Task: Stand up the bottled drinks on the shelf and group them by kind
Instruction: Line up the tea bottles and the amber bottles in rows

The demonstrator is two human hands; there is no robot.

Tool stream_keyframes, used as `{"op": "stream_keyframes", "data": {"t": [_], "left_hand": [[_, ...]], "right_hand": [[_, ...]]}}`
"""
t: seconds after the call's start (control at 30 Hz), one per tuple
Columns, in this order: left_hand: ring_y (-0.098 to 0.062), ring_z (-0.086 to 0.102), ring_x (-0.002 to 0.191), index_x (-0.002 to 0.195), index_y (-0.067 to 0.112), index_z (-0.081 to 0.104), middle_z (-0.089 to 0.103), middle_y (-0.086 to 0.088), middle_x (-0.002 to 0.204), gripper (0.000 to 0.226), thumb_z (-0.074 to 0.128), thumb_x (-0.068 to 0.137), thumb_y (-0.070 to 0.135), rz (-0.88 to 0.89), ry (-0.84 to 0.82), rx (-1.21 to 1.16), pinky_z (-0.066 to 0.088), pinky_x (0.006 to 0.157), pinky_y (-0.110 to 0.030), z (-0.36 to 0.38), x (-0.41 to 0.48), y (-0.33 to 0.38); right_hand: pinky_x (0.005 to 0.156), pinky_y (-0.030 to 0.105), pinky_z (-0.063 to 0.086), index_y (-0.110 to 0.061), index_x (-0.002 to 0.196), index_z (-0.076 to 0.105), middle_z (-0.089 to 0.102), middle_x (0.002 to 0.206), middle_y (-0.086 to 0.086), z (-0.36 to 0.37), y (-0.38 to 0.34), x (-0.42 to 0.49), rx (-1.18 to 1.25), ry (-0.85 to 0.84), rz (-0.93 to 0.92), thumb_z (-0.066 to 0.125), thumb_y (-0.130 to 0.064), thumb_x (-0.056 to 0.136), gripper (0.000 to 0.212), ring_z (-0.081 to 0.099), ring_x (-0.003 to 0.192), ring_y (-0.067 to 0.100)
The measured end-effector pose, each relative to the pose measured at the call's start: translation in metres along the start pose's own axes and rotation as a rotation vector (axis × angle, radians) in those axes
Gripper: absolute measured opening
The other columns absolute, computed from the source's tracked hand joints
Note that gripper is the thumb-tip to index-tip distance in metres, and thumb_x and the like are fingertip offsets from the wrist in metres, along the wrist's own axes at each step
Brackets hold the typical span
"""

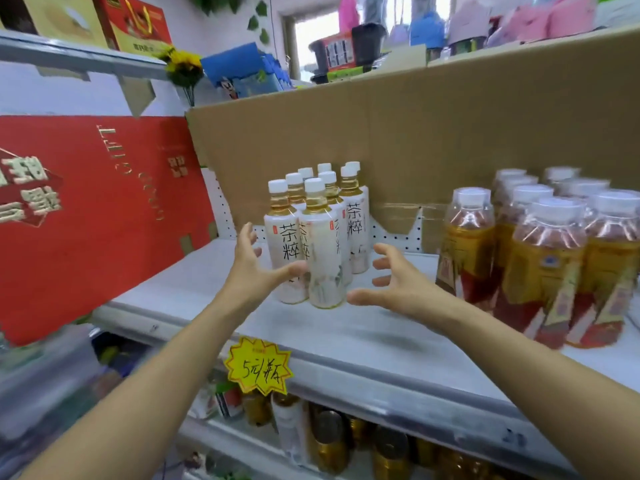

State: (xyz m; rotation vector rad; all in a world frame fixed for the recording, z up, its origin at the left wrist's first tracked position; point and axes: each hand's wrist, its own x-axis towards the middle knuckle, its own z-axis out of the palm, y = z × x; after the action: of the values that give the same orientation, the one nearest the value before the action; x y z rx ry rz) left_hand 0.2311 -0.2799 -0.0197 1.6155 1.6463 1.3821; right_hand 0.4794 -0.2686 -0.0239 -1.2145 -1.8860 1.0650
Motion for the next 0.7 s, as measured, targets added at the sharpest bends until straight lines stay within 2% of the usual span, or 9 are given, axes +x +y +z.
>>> {"op": "stream_keyframes", "data": {"t": [0.07, 0.13, 0.2, 0.23, 0.33, 0.47, 0.6, 0.7], "left_hand": [[-0.017, 0.027, 0.147, 0.158, 0.031, 0.003, 0.018, 0.004, 0.164, 0.136, 0.090, 0.054, 0.051, -0.028, -0.090, -0.071, 0.030, 0.114, -0.041, -0.004, 0.025, -0.011], [-0.016, 0.040, 0.142, 0.156, 0.033, 0.015, 0.037, 0.005, 0.157, 0.141, 0.093, 0.041, 0.059, -0.013, -0.168, -0.152, 0.036, 0.114, -0.041, -0.005, 0.047, -0.020], [-0.013, 0.056, 0.128, 0.150, 0.028, 0.029, 0.058, 0.004, 0.140, 0.131, 0.095, 0.041, 0.058, 0.028, -0.252, -0.218, 0.045, 0.108, -0.042, -0.004, 0.064, -0.026], [-0.015, 0.059, 0.125, 0.148, 0.027, 0.033, 0.062, 0.002, 0.136, 0.123, 0.095, 0.046, 0.056, 0.051, -0.297, -0.234, 0.047, 0.107, -0.044, -0.004, 0.070, -0.028], [-0.023, 0.058, 0.127, 0.147, 0.020, 0.038, 0.062, -0.004, 0.137, 0.109, 0.092, 0.057, 0.051, 0.087, -0.387, -0.293, 0.047, 0.105, -0.048, -0.001, 0.080, -0.031], [-0.023, 0.063, 0.121, 0.143, 0.013, 0.044, 0.066, -0.006, 0.131, 0.101, 0.092, 0.059, 0.040, 0.101, -0.398, -0.313, 0.055, 0.094, -0.036, 0.003, 0.090, -0.043], [-0.022, 0.065, 0.116, 0.143, 0.016, 0.042, 0.068, -0.004, 0.126, 0.102, 0.092, 0.055, 0.032, 0.108, -0.391, -0.338, 0.058, 0.090, -0.035, -0.002, 0.098, -0.060], [-0.017, 0.066, 0.116, 0.144, 0.021, 0.041, 0.068, 0.000, 0.126, 0.102, 0.089, 0.054, 0.032, 0.125, -0.416, -0.331, 0.057, 0.086, -0.028, -0.020, 0.102, -0.070]], "right_hand": [[0.108, 0.039, 0.042, -0.026, 0.156, 0.010, 0.033, 0.155, 0.001, 0.008, -0.001, 0.022, 0.032, -0.006, 0.006, 0.087, -0.036, 0.071, 0.115, 0.043, 0.133, 0.020], [0.110, 0.038, 0.039, -0.026, 0.157, 0.006, 0.030, 0.157, 0.000, 0.016, -0.001, 0.042, 0.062, -0.017, 0.004, 0.089, -0.032, 0.070, 0.120, 0.040, 0.136, 0.019], [0.106, 0.030, 0.039, -0.024, 0.156, 0.004, 0.031, 0.155, -0.002, 0.023, -0.001, 0.059, 0.091, -0.032, -0.009, 0.089, -0.027, 0.070, 0.122, 0.041, 0.133, 0.015], [0.103, 0.027, 0.038, -0.023, 0.156, 0.004, 0.033, 0.153, -0.003, 0.026, -0.001, 0.067, 0.099, -0.038, -0.021, 0.089, -0.025, 0.069, 0.122, 0.041, 0.130, 0.012], [0.107, 0.028, 0.037, -0.027, 0.155, 0.008, 0.034, 0.152, -0.006, 0.032, 0.005, 0.086, 0.074, -0.010, -0.041, 0.093, -0.032, 0.061, 0.127, 0.040, 0.134, 0.012], [0.114, 0.042, 0.038, -0.037, 0.150, 0.014, 0.033, 0.147, -0.009, 0.039, 0.013, 0.100, -0.036, 0.058, -0.055, 0.089, -0.057, 0.036, 0.138, 0.039, 0.135, 0.014], [0.112, 0.046, 0.040, -0.049, 0.145, 0.013, 0.036, 0.146, -0.014, 0.052, 0.017, 0.109, -0.061, 0.079, -0.124, 0.090, -0.064, 0.039, 0.132, 0.040, 0.136, 0.013], [0.115, 0.045, 0.037, -0.047, 0.147, 0.014, 0.036, 0.146, -0.020, 0.072, 0.010, 0.118, -0.066, 0.064, -0.212, 0.090, -0.059, 0.050, 0.124, 0.038, 0.138, 0.007]]}}
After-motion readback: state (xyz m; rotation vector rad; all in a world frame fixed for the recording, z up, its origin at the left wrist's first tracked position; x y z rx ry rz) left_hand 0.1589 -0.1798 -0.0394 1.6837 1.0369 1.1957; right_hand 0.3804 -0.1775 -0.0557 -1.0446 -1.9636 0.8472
